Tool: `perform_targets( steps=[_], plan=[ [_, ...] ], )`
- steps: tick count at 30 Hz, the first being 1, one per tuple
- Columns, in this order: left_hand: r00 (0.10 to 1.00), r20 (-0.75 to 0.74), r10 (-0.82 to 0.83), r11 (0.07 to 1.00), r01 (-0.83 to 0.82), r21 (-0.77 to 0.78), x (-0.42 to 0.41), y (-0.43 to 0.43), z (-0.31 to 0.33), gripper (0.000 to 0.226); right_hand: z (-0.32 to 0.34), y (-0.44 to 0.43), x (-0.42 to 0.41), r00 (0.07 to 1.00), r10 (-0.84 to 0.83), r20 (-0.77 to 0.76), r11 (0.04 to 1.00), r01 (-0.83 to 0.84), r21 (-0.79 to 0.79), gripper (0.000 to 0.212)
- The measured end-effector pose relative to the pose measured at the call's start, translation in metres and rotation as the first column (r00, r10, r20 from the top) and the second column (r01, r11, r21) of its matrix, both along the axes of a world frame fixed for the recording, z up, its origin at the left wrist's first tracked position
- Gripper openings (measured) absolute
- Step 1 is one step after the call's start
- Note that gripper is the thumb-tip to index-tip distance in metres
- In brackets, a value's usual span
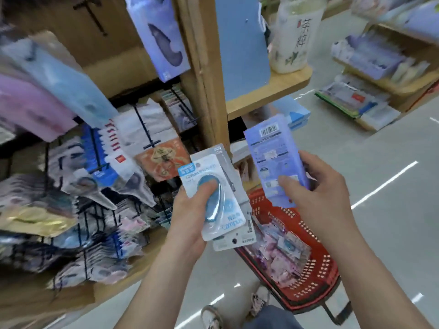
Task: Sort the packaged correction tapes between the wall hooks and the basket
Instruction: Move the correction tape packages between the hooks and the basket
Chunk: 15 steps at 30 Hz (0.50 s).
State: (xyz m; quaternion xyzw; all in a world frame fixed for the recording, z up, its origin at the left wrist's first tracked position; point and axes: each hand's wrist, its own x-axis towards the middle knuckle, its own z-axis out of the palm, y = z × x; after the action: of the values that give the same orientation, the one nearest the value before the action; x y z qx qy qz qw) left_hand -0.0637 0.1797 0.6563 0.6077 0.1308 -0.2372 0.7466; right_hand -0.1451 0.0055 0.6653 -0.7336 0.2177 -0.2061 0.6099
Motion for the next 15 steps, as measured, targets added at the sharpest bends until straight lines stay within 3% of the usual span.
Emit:
perform_targets(
  steps=[2,4,7,10,12,15],
  plan=[
    [1.000,0.016,0.025,1.000,-0.025,-0.004,-0.001,0.016,0.006,0.016,0.012,0.023,0.009,0.994,0.077,0.075,0.986,-0.088,0.143,0.038],
    [0.998,0.037,0.046,0.999,-0.046,-0.001,-0.002,0.033,0.013,0.016,0.018,0.043,0.016,0.983,0.161,0.093,0.967,-0.176,0.182,0.042],
    [0.988,0.117,0.105,0.994,-0.107,0.012,0.003,0.063,0.024,0.017,0.030,0.055,0.022,0.984,0.175,0.039,0.978,-0.178,0.108,0.047],
    [0.929,0.310,0.203,0.953,-0.260,0.154,0.015,0.099,0.032,0.028,0.049,0.053,0.029,0.998,0.065,0.022,0.996,-0.063,-0.064,0.047],
    [0.882,0.439,0.170,0.925,-0.297,0.237,0.017,0.119,0.039,0.037,0.063,0.059,0.038,0.999,0.030,0.025,0.988,-0.026,-0.150,0.040],
    [0.769,0.638,-0.048,0.898,-0.247,0.365,0.011,0.131,0.051,0.059,0.074,0.082,0.056,0.997,0.081,0.018,0.985,-0.078,-0.156,0.031]
  ],
)
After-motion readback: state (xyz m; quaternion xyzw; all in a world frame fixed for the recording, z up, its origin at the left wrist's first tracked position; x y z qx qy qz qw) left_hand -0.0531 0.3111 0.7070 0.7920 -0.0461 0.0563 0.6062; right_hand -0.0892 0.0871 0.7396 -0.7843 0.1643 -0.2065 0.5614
